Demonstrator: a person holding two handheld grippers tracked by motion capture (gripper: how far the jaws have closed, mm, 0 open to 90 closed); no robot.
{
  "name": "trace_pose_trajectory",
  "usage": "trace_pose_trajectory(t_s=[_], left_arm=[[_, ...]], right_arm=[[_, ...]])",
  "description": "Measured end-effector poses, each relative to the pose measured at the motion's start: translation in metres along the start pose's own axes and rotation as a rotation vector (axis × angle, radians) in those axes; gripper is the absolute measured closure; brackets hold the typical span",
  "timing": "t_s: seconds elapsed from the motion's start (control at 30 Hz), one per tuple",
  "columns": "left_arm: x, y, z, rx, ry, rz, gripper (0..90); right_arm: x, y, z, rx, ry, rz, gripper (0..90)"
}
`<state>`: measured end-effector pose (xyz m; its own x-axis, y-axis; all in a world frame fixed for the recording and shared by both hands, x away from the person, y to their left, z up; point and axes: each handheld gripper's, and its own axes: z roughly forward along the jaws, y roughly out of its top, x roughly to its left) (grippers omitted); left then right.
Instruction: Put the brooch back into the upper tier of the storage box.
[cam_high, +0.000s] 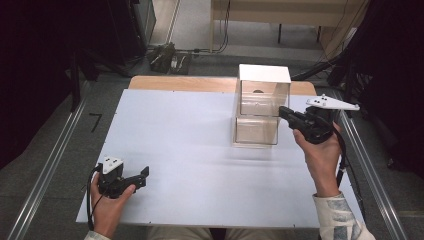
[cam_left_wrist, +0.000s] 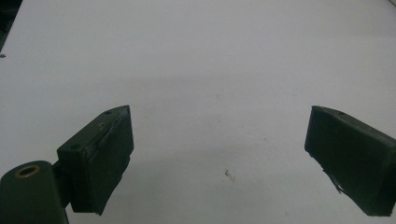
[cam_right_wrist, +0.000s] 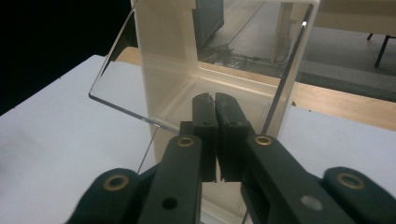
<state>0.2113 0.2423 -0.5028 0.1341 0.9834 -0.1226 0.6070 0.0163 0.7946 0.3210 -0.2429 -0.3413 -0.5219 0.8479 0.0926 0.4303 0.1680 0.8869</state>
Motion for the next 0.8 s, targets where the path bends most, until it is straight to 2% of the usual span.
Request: trace_pose_trajectory(t_s=[0.17, 0.4, 0.5, 0.6, 0.77, 0.8], left_arm=[[0.0, 0.0, 0.0, 0.0, 0.001, -0.002, 9.1], [0.0, 0.0, 0.0, -0.002, 0.0, 0.0, 9.1], [0.0, 0.0, -0.001, -0.002, 0.0, 0.001, 9.1], [0.0, 0.0, 0.0, -0.003, 0.001, 0.0, 9.1], [-0.001, 0.0, 0.0, -0.001, 0.002, 0.003, 9.1], [-0.001, 0.0, 0.0, 0.001, 0.002, 0.004, 9.1]], right_arm=[[-0.001, 0.0, 0.001, 0.0, 0.006, 0.008, 78.1], [0.0, -0.005, -0.009, -0.018, 0.016, 0.007, 67.4], [0.0, -0.007, -0.012, -0.021, 0.015, 0.004, 65.7], [-0.003, -0.011, -0.017, -0.02, 0.013, 0.003, 59.7], [-0.006, -0.017, -0.018, -0.015, 0.005, 0.004, 55.8], [-0.009, -0.02, -0.018, -0.013, 0.001, 0.007, 52.3]])
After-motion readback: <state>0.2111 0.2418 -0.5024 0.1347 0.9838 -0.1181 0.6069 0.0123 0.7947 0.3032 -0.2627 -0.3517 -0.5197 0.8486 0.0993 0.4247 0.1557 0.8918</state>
